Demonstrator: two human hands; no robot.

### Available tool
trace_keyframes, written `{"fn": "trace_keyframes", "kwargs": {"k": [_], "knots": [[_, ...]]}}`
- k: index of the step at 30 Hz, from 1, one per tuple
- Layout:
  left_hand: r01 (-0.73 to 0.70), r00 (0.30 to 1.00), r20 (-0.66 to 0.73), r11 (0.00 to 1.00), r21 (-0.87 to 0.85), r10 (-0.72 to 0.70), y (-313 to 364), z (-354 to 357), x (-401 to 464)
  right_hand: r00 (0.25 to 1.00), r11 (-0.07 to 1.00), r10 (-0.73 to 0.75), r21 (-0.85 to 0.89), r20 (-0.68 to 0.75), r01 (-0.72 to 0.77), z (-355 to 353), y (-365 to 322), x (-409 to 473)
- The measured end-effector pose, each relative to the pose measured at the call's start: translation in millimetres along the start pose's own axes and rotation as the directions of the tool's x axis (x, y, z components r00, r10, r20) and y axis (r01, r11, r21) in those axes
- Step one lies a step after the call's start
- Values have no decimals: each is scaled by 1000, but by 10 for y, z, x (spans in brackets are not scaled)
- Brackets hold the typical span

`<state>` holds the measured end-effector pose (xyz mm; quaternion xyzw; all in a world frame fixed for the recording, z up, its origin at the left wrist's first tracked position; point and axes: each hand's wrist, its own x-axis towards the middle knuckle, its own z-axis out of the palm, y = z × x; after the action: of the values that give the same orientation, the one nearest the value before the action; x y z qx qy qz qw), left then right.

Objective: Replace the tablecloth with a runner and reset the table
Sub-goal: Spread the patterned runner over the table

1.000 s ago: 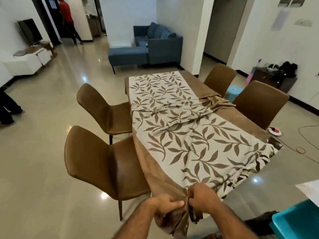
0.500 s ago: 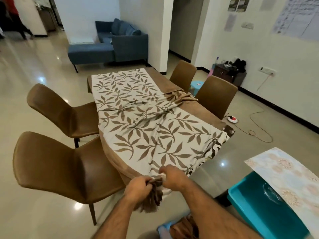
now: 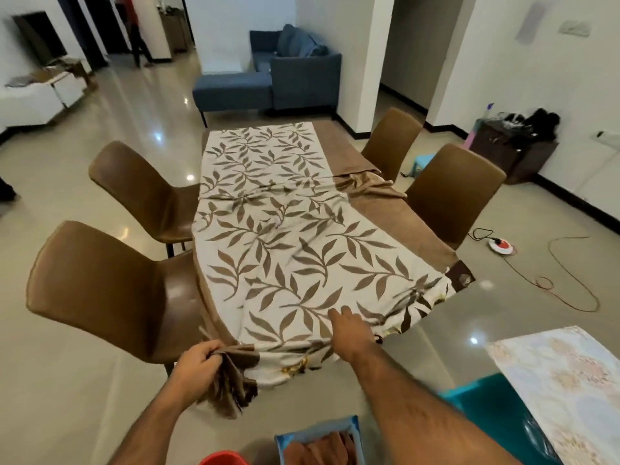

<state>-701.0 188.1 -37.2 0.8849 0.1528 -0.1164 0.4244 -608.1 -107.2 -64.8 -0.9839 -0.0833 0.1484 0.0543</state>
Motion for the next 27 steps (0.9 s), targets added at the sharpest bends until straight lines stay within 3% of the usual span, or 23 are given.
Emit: {"fn": "trace_keyframes", "kwargs": {"k": [5,11,17,20,24,27], "knots": [[58,998,-11,996,-73,-59,-124,14,137,994,999,29,-43,106,-25,117,71,260],[105,989,91,991,88,-113,-54,110,242,997,997,13,-80,81,-6,-23,40,392],[-55,998,10,986,155,54,435,612,507,998,995,-33,92,54,28,-285,163,500],[-133,991,43,976,172,127,897,900,745,993,983,-82,169,86,67,-391,264,619],[-147,986,96,981,127,135,1329,1335,1124,980,940,-156,325,128,107,-517,535,854],[-91,993,91,990,104,82,1547,1694,1404,994,929,-72,369,79,38,-656,1002,1176]]}}
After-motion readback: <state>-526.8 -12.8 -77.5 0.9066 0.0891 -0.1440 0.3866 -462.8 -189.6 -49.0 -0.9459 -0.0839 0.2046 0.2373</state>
